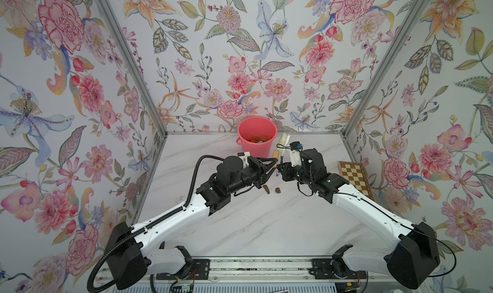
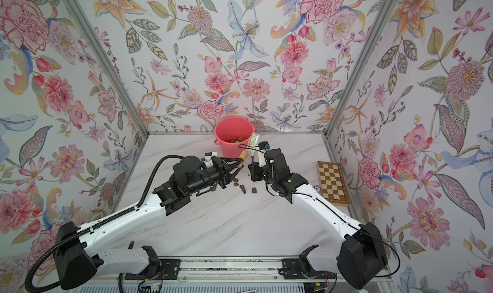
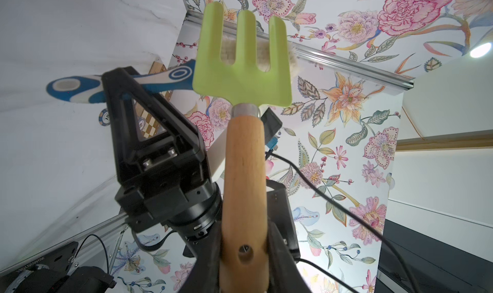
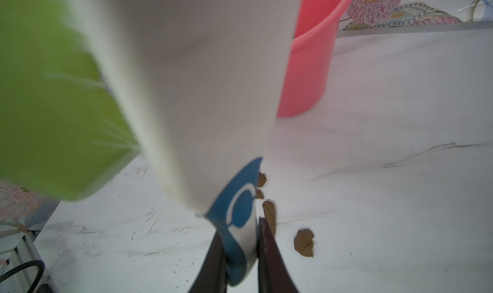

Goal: Brush the soil off the hand trowel and place it into the bucket
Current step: Brush off the soil from the hand trowel.

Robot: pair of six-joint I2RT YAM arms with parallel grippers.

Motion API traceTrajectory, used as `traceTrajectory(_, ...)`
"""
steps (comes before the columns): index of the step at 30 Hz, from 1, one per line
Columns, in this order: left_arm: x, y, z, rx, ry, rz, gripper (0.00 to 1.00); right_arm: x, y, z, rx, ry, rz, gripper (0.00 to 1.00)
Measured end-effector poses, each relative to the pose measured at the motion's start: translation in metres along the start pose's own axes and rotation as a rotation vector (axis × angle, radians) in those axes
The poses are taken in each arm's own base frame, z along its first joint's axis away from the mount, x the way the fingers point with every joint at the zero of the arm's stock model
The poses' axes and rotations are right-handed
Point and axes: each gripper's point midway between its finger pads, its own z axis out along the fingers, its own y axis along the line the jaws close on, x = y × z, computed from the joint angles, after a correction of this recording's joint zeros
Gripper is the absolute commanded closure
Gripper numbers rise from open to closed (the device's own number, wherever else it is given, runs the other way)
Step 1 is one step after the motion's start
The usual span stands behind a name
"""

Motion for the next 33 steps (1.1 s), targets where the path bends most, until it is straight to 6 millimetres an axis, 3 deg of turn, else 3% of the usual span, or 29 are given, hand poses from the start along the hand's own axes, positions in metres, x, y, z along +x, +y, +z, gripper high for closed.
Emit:
traceTrajectory(7,0.004,-0.002,-0.006,-0.008,0.013,0.012,1.00,-0.011,-0.055,0.017,0.086,0.019,0.066,0.98)
traceTrajectory(10,0.005,-0.004,-0.007,-0.002,0.014,0.014,1.00,-0.013,-0.061,0.010,0.093,0.017,0.075,0.98)
traceTrajectory(14,0.005,-0.004,-0.007,-0.001,0.014,0.014,1.00,-0.022,-0.040,-0.011,0.045,-0.022,0.051,0.97)
traceTrajectory(18,0.006,-0.006,-0.007,0.006,0.020,0.015,1.00,-0.026,0.002,-0.042,-0.046,-0.082,-0.005,0.97)
traceTrajectory(21,0.006,-0.006,-0.006,0.007,0.024,0.015,1.00,-0.017,0.028,-0.048,-0.102,-0.077,-0.038,0.97)
traceTrajectory(23,0.005,-0.006,-0.004,0.005,0.022,0.015,1.00,-0.008,0.036,-0.044,-0.116,-0.053,-0.047,0.97)
traceTrajectory(26,0.004,-0.007,-0.003,0.002,0.017,0.014,1.00,0.001,0.030,-0.032,-0.095,-0.019,-0.040,0.97)
traceTrajectory(29,0.005,-0.011,-0.004,0.011,0.020,0.020,1.00,0.006,0.016,-0.014,-0.058,0.008,-0.024,0.97)
traceTrajectory(33,0.008,-0.015,-0.004,0.018,0.027,0.028,1.00,0.008,-0.021,0.018,0.011,0.053,0.021,0.98)
